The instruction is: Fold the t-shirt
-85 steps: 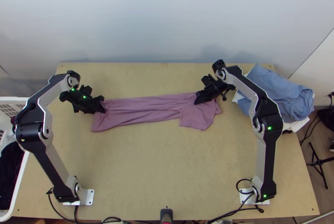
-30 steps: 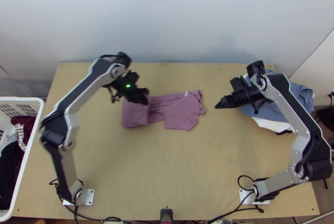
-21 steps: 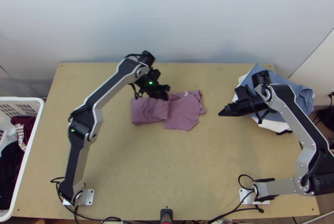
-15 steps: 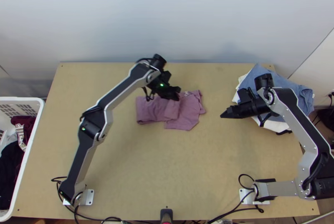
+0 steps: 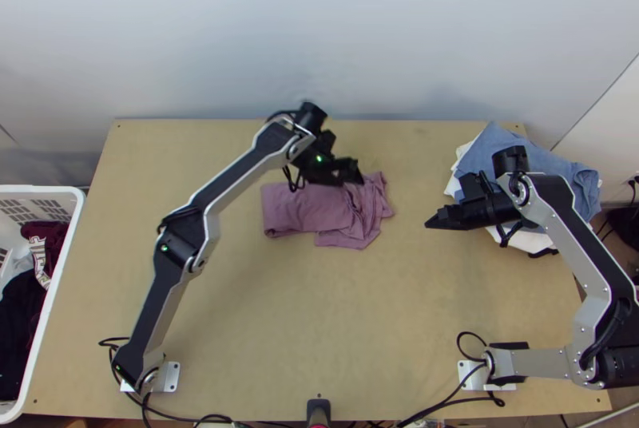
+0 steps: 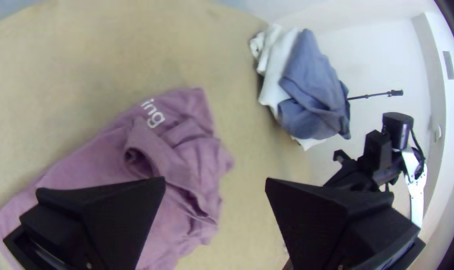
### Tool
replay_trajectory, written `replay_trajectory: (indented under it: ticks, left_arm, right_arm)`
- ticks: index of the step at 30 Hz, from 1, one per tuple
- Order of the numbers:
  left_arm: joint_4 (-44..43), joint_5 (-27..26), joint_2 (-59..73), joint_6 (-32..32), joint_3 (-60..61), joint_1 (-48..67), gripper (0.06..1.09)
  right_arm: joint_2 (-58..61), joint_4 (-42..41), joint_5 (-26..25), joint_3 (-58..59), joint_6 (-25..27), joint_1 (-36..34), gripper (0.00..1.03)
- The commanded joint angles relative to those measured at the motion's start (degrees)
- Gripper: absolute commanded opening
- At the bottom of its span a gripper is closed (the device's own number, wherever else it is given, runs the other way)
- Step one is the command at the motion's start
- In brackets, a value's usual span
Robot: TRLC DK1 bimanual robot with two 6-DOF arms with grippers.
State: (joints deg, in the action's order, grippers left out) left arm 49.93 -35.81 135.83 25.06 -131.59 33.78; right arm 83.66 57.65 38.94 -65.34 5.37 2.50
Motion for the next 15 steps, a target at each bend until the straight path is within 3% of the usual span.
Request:
replay_trajectory:
  ticks: [1, 6, 10, 12, 14, 15]
  left_arm:
    - [3.59, 0.92, -5.58, -2.65, 2.13, -2.32, 1.05]
    - [17.92, 7.95, -8.48, -15.04, 4.94, -6.09, 1.03]
    - [25.65, 11.73, -8.83, -18.38, 7.66, -10.40, 0.93]
    - [26.18, 11.99, -9.53, -19.17, 9.25, -12.51, 0.68]
    - [25.21, 12.08, -9.44, -16.62, 10.12, -14.53, 0.21]
    - [24.51, 12.26, -9.36, -15.30, 10.39, -15.15, 0.09]
  right_arm:
    - [-0.25, -0.08, -0.09, -0.58, -0.27, -0.13, 0.03]
    - [0.45, -0.17, 0.00, -1.63, -0.44, 1.89, 0.03]
    - [2.65, -2.01, 0.00, -1.72, 0.00, 4.53, 0.03]
    - [3.44, -4.39, 0.00, -1.72, -0.09, 6.90, 0.03]
    - [4.85, -6.76, 0.00, -2.33, -0.27, 9.63, 0.03]
    - [6.17, -7.20, 0.00, -3.13, -0.27, 10.68, 0.03]
